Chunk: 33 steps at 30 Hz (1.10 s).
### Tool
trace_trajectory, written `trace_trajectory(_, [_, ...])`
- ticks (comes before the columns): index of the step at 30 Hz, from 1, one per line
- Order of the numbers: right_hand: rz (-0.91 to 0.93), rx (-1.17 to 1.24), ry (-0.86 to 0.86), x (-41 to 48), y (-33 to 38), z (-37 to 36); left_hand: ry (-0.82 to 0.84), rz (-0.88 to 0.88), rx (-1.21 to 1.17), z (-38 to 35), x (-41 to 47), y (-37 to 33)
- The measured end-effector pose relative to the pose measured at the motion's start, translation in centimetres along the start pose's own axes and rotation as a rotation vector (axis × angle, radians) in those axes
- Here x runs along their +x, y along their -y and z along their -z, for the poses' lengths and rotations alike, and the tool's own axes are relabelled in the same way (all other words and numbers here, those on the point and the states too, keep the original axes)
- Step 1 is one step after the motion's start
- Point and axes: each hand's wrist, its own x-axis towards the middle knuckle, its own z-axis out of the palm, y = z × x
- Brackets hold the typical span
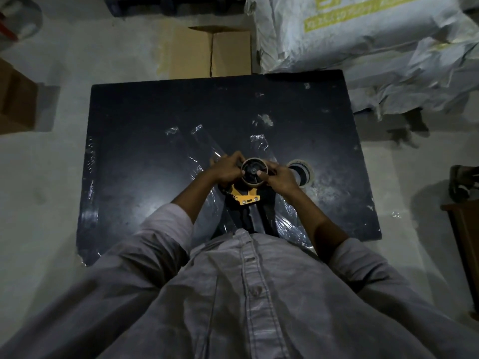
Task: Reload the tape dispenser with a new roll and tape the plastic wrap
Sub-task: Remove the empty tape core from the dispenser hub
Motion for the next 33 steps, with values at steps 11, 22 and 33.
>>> trace_trajectory(11, [-0.092, 0.184, -0.036, -0.9, 0.4, -0.3, -0.177, 0.022, -0.016, -2.4, -1.7, -0.2])
trace_trajectory(22, [-0.052, -0.052, -0.131, -0.9, -0.2, -0.8, -0.293, 0.031, -0.048, -4.1, -2.8, 0.5])
trace_trajectory(33, [-0.156, 0.068, -0.086, -0.4, -0.7, -0.5, -0.3, 0.084, -0.131, -4.1, -3.2, 0.6])
